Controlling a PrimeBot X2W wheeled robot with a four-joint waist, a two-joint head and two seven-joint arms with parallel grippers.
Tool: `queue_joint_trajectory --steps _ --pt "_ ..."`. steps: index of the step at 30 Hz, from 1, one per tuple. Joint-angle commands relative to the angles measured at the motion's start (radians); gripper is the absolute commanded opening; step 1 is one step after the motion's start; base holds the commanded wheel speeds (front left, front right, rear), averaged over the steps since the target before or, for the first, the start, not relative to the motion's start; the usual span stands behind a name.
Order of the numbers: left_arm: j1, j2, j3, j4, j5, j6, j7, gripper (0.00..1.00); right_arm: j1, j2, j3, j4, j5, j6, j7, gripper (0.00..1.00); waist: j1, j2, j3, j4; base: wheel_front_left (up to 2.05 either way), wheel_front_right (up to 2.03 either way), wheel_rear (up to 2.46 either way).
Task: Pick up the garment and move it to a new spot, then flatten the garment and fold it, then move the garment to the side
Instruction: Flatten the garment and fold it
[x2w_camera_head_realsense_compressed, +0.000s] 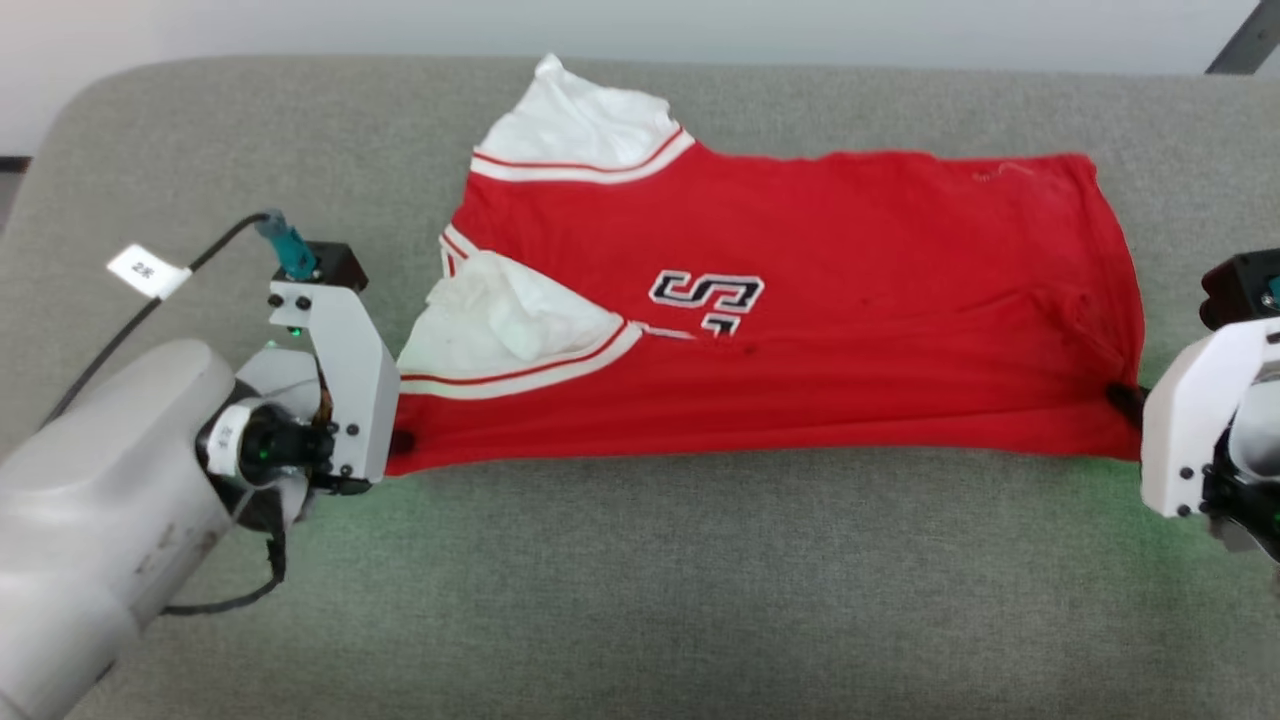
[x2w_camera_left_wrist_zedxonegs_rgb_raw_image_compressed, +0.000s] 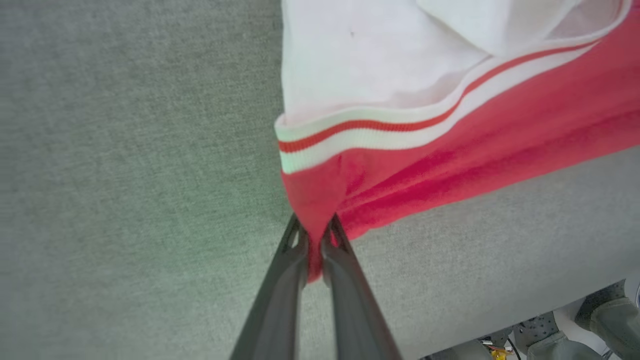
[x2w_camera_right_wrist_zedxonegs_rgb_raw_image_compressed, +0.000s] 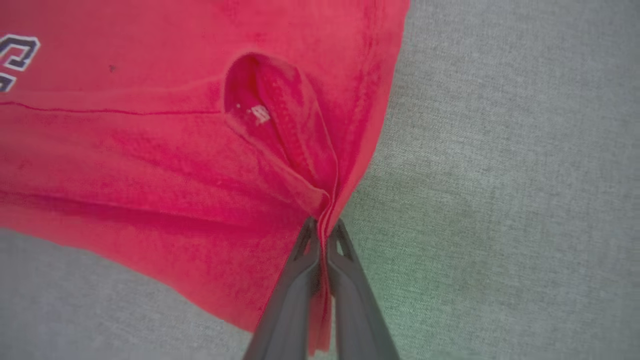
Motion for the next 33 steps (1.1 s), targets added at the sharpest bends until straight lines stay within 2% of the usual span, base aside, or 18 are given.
queue_joint_trajectory --steps 1,6,11,14,18,19,20,21,22,23,28,33 --pt "0.015 0.028 -0.002 -0.032 0.004 0.021 0.012 0.00 0.026 -0.017 -0.003 -0.024 0.013 -0.002 0.020 0.00 0.0000 -0.0001 -0.017 0.006 0.00 0.00 0.00" --pt "0.043 0.097 -0.016 -0.191 0.017 0.083 0.035 0.00 0.096 -0.052 -0.010 -0.117 0.046 -0.002 0.102 0.00 0.0000 -0.0001 -0.032 0.010 0.00 0.00 0.00" --pt "0.106 0.155 -0.039 -0.344 0.020 0.150 0.043 0.00 0.190 -0.059 -0.044 -0.192 0.055 -0.002 0.150 0.00 0.0000 -0.0001 -0.037 0.009 0.00 0.00 0.00" --pt "0.150 0.170 -0.051 -0.396 0.009 0.177 0.035 0.00 0.232 -0.039 -0.057 -0.212 0.053 -0.002 0.154 0.00 0.0000 -0.0001 -0.035 0.006 0.00 0.00 0.00" --pt "0.186 0.157 -0.059 -0.407 0.009 0.193 0.011 0.00 0.253 -0.016 -0.059 -0.208 0.035 -0.002 0.126 0.00 0.0000 -0.0001 -0.030 -0.002 0.00 0.00 0.00" --pt "0.192 0.149 -0.057 -0.401 0.007 0.190 0.003 0.19 0.252 -0.011 -0.055 -0.205 0.033 -0.002 0.120 0.00 0.0000 -0.0001 -0.029 -0.004 0.00 0.00 0.00" --pt "0.196 0.143 -0.056 -0.394 0.006 0.185 -0.004 0.38 0.248 -0.007 -0.046 -0.203 0.035 -0.002 0.113 0.05 0.0000 -0.0001 -0.028 -0.005 0.00 0.00 0.00" --pt "0.196 0.139 -0.055 -0.386 0.008 0.181 -0.010 0.75 0.240 -0.002 -0.043 -0.201 0.037 -0.002 0.100 0.30 0.0000 -0.0001 -0.027 -0.008 0.00 0.00 0.00" --pt "0.192 0.136 -0.051 -0.378 0.011 0.179 -0.016 1.00 0.234 -0.002 -0.041 -0.200 0.031 -0.002 0.089 0.63 0.0000 -0.0001 -0.026 -0.010 0.00 0.00 0.00" --pt "0.185 0.133 -0.050 -0.369 0.015 0.178 -0.017 1.00 0.229 -0.003 -0.036 -0.195 0.030 -0.002 0.083 1.00 0.0000 -0.0001 -0.026 -0.012 0.00 0.00 0.00" --pt "0.127 0.160 -0.044 -0.379 0.044 0.168 0.000 1.00 0.207 -0.007 -0.041 -0.208 0.039 -0.002 0.054 1.00 0.0000 -0.0001 -0.029 -0.027 0.00 0.00 0.00" --pt "0.044 0.202 -0.004 -0.410 0.065 0.164 0.008 1.00 0.182 0.016 -0.072 -0.260 0.043 -0.002 0.004 1.00 0.0000 -0.0001 -0.023 -0.053 0.00 0.00 0.00"
